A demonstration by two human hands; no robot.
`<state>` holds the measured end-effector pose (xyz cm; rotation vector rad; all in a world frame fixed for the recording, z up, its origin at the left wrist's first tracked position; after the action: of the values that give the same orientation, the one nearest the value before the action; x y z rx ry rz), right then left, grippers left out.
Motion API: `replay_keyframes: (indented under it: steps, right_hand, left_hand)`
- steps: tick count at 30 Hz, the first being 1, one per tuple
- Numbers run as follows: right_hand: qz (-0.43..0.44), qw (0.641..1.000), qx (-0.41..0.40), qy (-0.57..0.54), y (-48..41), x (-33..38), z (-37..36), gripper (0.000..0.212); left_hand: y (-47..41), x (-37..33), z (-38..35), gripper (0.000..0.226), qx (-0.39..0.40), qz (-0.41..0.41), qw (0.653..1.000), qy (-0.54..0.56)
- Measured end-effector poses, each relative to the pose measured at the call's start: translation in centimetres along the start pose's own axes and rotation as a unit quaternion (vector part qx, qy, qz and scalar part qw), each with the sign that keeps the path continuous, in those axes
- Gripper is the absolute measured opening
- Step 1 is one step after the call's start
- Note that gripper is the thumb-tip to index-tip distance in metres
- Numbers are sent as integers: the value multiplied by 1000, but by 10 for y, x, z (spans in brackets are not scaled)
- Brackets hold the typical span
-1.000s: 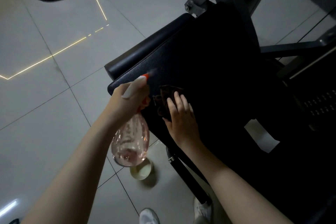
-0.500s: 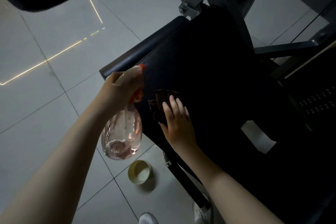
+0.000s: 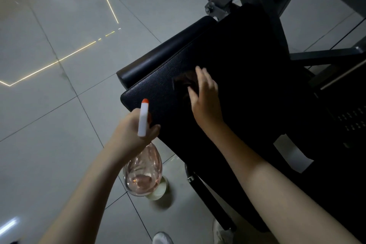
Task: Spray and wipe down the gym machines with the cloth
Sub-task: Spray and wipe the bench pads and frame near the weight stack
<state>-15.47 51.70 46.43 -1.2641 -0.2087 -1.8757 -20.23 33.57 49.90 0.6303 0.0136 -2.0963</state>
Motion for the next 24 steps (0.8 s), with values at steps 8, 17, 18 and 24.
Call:
replay_keyframes:
  steps: [8, 17, 18, 24]
  right_hand:
    - [126, 973, 165, 106, 53, 8, -38, 48]
    - [-3, 995, 94, -40, -14, 55, -57, 40]
    - [2, 991, 133, -8, -10, 58, -77, 44]
    - [162, 940, 293, 73, 37, 65, -89, 36]
  left_hand:
    - [15, 5, 10, 21, -71, -36, 994, -69]
    - [30, 40, 7, 53, -78, 35, 996, -3]
    - [31, 45, 7, 53, -79, 37, 996, 0]
    - [42, 62, 13, 48, -92, 44, 994, 31]
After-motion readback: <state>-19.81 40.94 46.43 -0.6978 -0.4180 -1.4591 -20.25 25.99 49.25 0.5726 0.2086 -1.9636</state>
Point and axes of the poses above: each hand's wrist, its own y-axis away from the middle knuckle, its own z-axis out of the back of the hand, x = y × z, the point moved 10 cm from there along -y, towards the middle knuckle, and after that the axes turned 13 degrees about -y, right-handed, at the moved point
